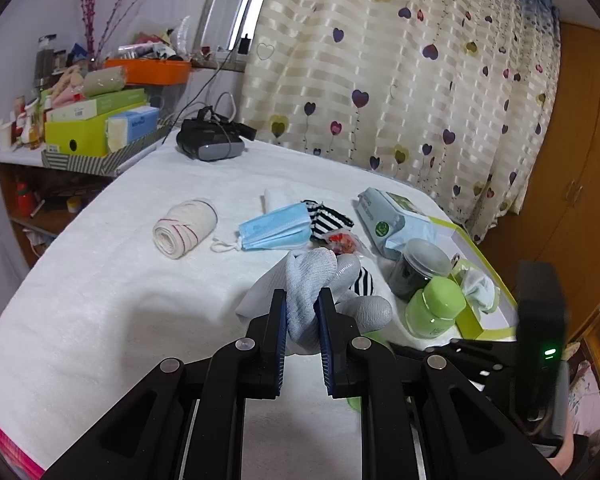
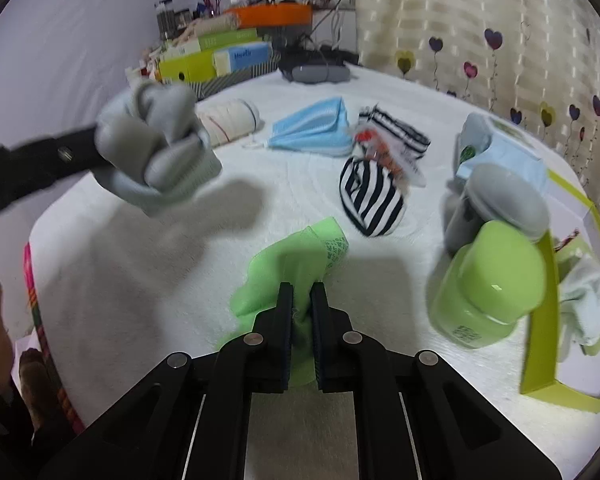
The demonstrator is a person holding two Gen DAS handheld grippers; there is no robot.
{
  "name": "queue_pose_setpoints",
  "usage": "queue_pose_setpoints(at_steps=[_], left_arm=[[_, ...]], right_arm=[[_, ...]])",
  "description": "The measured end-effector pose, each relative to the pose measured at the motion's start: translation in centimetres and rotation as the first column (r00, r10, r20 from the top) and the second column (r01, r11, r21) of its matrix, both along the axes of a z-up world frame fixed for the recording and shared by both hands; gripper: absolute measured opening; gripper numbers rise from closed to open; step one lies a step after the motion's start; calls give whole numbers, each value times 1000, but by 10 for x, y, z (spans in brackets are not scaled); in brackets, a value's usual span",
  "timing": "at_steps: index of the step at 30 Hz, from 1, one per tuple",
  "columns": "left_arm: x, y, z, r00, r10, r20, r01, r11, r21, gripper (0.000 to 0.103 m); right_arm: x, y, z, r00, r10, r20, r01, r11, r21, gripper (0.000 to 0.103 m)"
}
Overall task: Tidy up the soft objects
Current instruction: 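Lift the grey glove and green cloth and carry both to the white box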
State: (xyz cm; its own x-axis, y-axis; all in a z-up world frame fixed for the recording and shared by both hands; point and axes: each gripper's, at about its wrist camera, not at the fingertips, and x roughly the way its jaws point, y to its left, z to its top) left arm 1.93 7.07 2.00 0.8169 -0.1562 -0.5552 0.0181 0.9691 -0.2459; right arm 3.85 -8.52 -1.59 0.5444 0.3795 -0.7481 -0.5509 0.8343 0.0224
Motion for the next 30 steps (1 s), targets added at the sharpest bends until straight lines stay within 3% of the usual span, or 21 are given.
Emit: queue_pose_setpoints(at_steps=[14, 30], left_arm=[[-8, -33, 15, 999, -35, 22, 35, 999, 41, 14], [-8, -93, 30, 985, -170, 44, 167, 984, 58, 14]], right_arm=[[-37, -50, 68, 983, -66, 169, 45, 991, 128, 9], [-57, -120, 92, 946, -227, 229, 185, 964, 193, 9]])
